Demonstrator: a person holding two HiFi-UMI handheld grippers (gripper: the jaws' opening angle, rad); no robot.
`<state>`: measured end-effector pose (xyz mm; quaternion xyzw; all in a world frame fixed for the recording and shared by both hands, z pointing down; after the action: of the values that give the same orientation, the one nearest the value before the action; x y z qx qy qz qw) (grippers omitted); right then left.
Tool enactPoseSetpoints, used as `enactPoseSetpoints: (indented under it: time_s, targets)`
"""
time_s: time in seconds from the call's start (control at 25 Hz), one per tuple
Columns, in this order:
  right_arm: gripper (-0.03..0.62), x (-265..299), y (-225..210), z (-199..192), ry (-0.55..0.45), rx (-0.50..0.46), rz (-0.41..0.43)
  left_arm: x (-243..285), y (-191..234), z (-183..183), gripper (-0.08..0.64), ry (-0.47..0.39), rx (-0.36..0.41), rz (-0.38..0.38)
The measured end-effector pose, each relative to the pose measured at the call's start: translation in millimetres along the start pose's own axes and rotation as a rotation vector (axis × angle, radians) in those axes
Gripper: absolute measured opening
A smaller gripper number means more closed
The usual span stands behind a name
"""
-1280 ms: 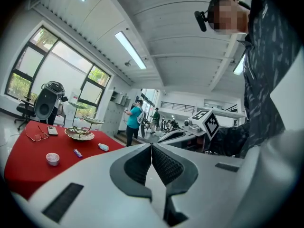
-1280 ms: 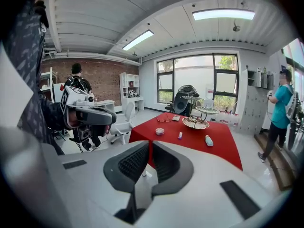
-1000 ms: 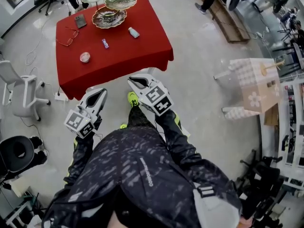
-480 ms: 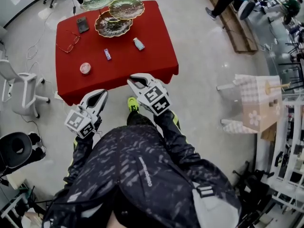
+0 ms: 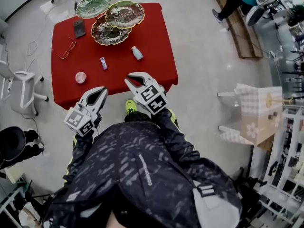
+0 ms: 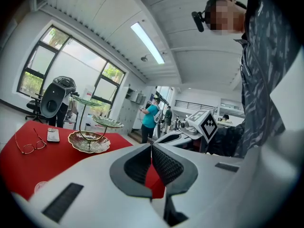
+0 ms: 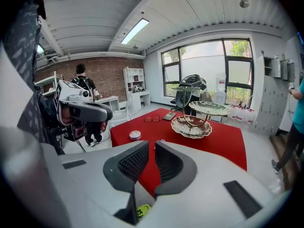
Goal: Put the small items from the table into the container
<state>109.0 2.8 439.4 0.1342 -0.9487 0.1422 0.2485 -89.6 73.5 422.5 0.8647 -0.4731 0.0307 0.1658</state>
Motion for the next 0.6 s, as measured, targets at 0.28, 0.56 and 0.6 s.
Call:
enactPoseSetpoints:
  time_s: [0.28,0.56,0.6]
  targets:
    - [0.036,-0.2,-38.9,-6.4,0.020,0.005,0.030,37.8,-0.1,5.3,0.012,-0.006,0.000,0.035]
    - [0.078,5.7,-57.5,-15.4,0.035,0.031,0.041,50.0,2.2,3.8,0.012,0.004,-0.005,0.053]
    - [0.084,7.5,-59.2,-17.2,0.041,0.035,0.044,51.6,3.0,4.0,0.012,0.005,-0.006,0.053]
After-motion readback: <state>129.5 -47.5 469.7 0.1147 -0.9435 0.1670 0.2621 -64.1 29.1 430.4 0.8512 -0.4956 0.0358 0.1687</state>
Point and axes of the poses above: the fingertips, and each gripper's own axes: x forward along the fingers, y to its left, z out of its top, the point moved 9 cm from there along -x, backward along the fingers, and after that the axes turned 14 degrees about z, right-handed, at the moved point
